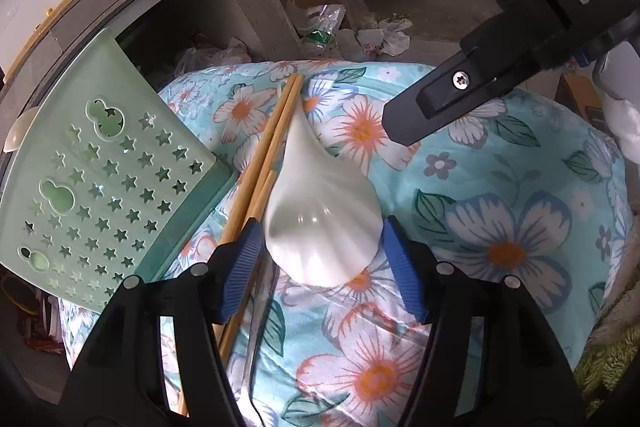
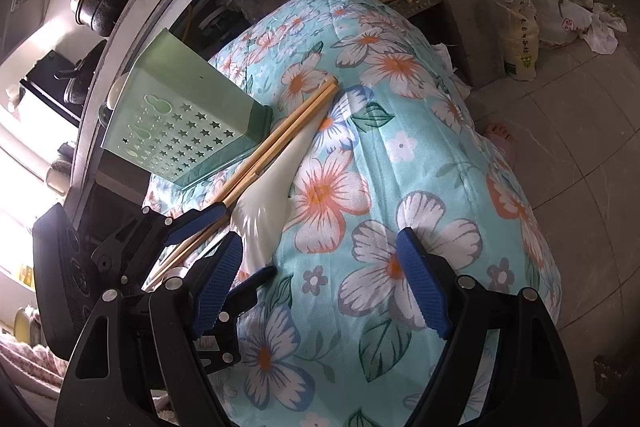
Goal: Organize utensils
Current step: 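Close the left gripper on the white rice paddle handle, then lift the rice paddle with the left gripper and carry it toward the holder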
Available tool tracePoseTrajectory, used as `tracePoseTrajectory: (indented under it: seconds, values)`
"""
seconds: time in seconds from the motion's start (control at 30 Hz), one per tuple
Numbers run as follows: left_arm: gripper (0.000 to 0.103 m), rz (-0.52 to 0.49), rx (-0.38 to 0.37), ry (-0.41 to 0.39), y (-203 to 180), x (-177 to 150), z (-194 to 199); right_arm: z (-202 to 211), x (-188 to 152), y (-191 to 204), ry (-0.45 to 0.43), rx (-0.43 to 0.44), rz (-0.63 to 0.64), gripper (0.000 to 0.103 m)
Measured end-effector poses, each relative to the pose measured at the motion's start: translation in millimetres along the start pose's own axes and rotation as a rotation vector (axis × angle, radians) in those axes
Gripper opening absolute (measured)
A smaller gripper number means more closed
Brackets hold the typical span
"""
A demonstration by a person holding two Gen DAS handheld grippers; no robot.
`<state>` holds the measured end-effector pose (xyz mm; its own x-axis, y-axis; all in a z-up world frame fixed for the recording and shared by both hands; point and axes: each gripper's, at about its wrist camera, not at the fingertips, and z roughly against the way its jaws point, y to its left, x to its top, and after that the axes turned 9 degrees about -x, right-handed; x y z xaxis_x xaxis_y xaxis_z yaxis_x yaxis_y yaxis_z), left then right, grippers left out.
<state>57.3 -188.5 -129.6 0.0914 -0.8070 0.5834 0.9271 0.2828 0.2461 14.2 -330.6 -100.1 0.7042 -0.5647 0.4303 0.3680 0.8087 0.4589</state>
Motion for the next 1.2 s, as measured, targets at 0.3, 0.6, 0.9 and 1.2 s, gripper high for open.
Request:
tracePoseTrajectory:
  seconds: [0.3,0.6,0.9,1.2]
  values:
    - [0.032,0.017,0.041,-0.063,-6,-2,17,0,0,-1,0.001,0.002,-0.003,0.078]
    - [0.005,0.24,0.055,-0.151,32,-5,43,1,0,-1,0.001,-0.001,-0.002,0.078]
    - [0.007,0.338,-0.01,-0.146,51,-13,34,1,0,-1,0.0,-0.008,-0.008,0.078]
    - [0.009,0.374,-0.04,-0.097,57,-17,11,0,0,1,-0.001,-0.012,-0.012,0.078]
